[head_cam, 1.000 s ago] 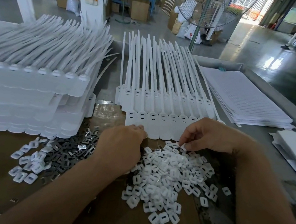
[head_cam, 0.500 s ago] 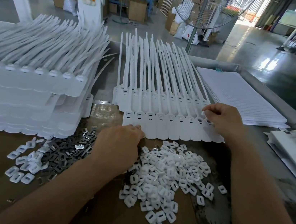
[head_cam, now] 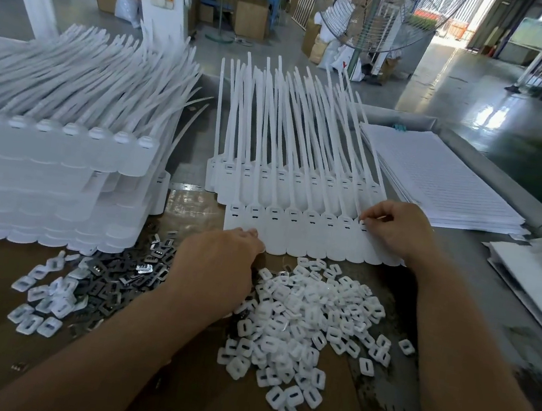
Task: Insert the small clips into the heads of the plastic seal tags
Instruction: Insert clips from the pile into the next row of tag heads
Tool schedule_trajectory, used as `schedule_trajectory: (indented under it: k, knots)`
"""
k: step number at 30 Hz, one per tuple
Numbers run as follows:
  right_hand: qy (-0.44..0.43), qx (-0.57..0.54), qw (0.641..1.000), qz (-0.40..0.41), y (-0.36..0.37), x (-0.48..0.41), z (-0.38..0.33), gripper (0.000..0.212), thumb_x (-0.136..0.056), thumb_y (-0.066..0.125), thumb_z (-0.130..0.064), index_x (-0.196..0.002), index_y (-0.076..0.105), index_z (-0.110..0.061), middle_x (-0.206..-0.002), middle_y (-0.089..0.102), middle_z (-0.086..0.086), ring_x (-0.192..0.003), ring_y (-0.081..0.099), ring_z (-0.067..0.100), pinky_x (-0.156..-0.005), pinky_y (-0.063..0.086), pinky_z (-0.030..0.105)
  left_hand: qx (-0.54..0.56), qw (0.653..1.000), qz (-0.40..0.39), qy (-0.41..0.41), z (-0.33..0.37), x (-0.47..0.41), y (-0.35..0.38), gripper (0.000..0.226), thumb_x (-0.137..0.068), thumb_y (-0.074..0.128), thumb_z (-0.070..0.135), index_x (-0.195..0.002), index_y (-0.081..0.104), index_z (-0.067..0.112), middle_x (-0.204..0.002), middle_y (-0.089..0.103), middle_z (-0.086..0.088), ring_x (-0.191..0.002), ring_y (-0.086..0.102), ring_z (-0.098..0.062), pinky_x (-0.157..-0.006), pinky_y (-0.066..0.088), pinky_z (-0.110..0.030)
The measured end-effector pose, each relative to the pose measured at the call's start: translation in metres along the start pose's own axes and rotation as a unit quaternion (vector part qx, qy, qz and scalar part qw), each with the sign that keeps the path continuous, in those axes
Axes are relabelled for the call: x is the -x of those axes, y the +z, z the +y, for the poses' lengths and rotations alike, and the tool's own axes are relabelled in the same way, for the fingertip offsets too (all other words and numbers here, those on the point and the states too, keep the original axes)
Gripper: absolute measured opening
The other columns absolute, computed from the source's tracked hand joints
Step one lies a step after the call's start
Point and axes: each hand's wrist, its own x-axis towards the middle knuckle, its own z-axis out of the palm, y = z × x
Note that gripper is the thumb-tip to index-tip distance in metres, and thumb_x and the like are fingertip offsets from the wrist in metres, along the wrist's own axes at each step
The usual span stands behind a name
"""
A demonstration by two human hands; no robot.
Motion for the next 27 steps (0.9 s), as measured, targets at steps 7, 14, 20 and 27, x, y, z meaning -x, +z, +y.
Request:
schedule_trajectory:
  k: [7,14,20,27]
  knots:
    - [0.027,-0.053,0.998,0.017,0.001,0.004,-0.002,0.010,-0.081,0.069,-0.012,-0.082,0.070,-0.022,-0.069,0.057,-0.013,-0.066,0.049,0.000,-0.063,0.036,0.016,-0.002,1.000,-0.003,0.000,-0.001,0.001,0.001,0.046,-0.087,0.038,0.008,-0.127,0.049,0.028,-0.136,0.047,0.012,-0.118,0.050,-0.011,-0.091,0.044,-0.028]
    - [0.058,-0.093,0.994,0.013,0.001,0.005,-0.006,0.017,-0.077,0.071,-0.008,-0.079,0.069,-0.025,-0.078,0.063,-0.008,-0.078,0.055,0.006,-0.075,0.039,0.020,-0.005,1.000,-0.003,0.003,0.000,0.001,0.002,0.045,-0.087,0.036,0.007,-0.125,0.051,0.026,-0.131,0.052,0.010,-0.117,0.051,-0.011,-0.092,0.045,-0.028]
    - [0.073,-0.090,0.993,0.024,0.003,0.003,-0.011,0.028,-0.074,0.068,0.000,-0.070,0.063,-0.027,-0.083,0.065,-0.003,-0.083,0.058,0.012,-0.074,0.039,0.022,-0.011,1.000,-0.001,0.005,0.000,0.001,0.002,0.046,-0.088,0.037,0.008,-0.127,0.048,0.027,-0.133,0.049,0.011,-0.116,0.052,-0.011,-0.089,0.044,-0.027]
    - [0.064,-0.070,0.995,0.031,0.007,0.007,-0.013,0.026,-0.078,0.068,-0.004,-0.068,0.061,-0.028,-0.090,0.064,0.000,-0.090,0.057,0.015,-0.082,0.041,0.027,-0.006,1.000,0.001,0.006,0.000,0.005,-0.002,0.045,-0.089,0.038,0.011,-0.128,0.048,0.030,-0.139,0.042,0.015,-0.118,0.050,-0.010,-0.087,0.044,-0.025]
